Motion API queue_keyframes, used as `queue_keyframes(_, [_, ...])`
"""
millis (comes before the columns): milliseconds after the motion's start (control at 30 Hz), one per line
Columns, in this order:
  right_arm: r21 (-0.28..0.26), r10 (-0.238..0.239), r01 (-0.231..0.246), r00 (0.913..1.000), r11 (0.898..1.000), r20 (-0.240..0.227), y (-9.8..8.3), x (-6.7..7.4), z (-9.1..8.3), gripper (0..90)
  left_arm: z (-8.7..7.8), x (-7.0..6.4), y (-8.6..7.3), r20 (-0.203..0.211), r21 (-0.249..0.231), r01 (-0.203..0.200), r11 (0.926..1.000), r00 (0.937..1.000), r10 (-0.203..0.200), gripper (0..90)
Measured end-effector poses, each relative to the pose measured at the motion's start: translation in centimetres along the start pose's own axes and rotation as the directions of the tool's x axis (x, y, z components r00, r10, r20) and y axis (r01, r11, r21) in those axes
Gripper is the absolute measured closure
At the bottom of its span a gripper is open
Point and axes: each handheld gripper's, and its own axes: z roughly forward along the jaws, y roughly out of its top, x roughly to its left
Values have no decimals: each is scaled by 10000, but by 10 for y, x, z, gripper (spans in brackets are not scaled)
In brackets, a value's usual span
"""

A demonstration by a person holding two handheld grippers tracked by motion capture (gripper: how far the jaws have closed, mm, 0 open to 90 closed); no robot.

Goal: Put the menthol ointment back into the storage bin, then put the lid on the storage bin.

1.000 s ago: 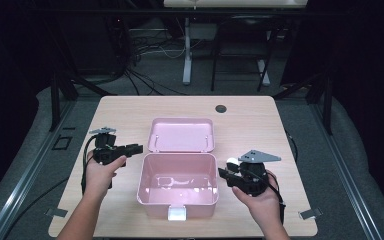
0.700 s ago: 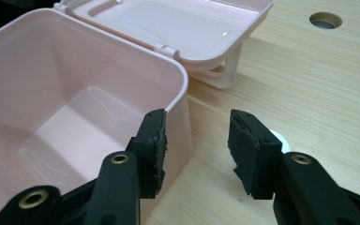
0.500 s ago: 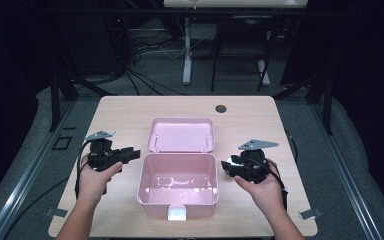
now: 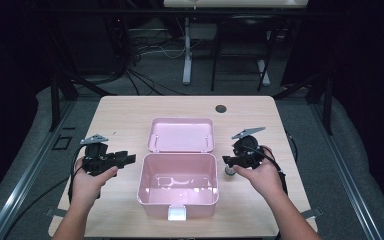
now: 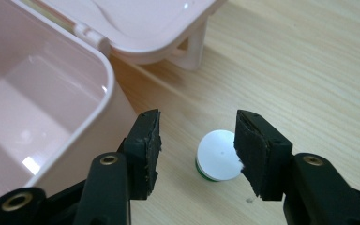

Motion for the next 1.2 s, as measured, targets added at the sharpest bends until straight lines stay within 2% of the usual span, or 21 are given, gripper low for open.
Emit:
queue_keyframes(100, [283, -240, 234, 9995, 9993, 205, 3, -2, 5, 507, -1, -1, 0, 80, 58, 62, 10000, 9999, -62, 546])
queue_keyframes(200, [823, -237, 203, 9989, 9964, 409, 7, -7, 14, 507, -1, -4, 0, -244, 220, -128, 9997, 9996, 133, 559])
queue_keyframes(267, [886, -204, 168, 9990, 9959, 401, 7, -8, 16, 506, -2, -4, 0, -246, 219, -159, 9996, 9996, 164, 559])
queue_keyframes(300, [1159, -293, 232, 9983, 9930, 513, 9, -10, 20, 502, -2, -4, 0, -233, 225, -166, 9996, 9996, 171, 557])
queue_keyframes(367, [1259, -337, 264, 9978, 9917, 566, 9, -11, 22, 501, -2, -4, 0, -267, 214, -181, 9996, 9995, 187, 556])
queue_keyframes(500, [1942, -447, 310, 9968, 9805, 664, 13, -14, 31, 486, -3, -5, 0, -282, 213, -199, 9996, 9994, 205, 547])
queue_keyframes(767, [2629, -633, 398, 9947, 9640, 815, 20, -18, 39, 470, -2, -7, 0, -371, 192, -366, 9991, 9986, 373, 519])
queue_keyframes(867, [2810, -524, 288, 9957, 9593, 765, 21, -19, 43, 460, -2, -8, 0, -368, 200, -427, 9989, 9984, 434, 506])
queue_keyframes(900, [3061, -588, 323, 9952, 9515, 776, 23, -19, 43, 460, -2, -8, 0, -362, 215, -440, 9988, 9983, 448, 507])
queue_keyframes(1000, [3218, -246, 39, 9979, 9468, 602, 23, -20, 47, 459, -3, -9, 1, -377, 272, -474, 9985, 9981, 484, 508])
queue_keyframes(1033, [3431, -180, -40, 9980, 9393, 610, 23, -21, 49, 450, -3, -9, 1, -347, 275, -443, 9986, 9984, 452, 513])
queue_keyframes(1067, [3431, -180, -40, 9980, 9393, 610, 23, -21, 49, 450, -3, -9, 1, -343, 312, -462, 9984, 9983, 473, 513])
queue_keyframes(1167, [3738, -125, -98, 9983, 9275, 572, 23, -22, 52, 445, -2, -9, 1, -353, 439, -425, 9981, 9984, 441, 513])
queue_keyframes(1200, [3743, -94, -121, 9984, 9272, 554, 22, -22, 53, 442, -2, -8, 1, -352, 456, -422, 9981, 9984, 438, 512])
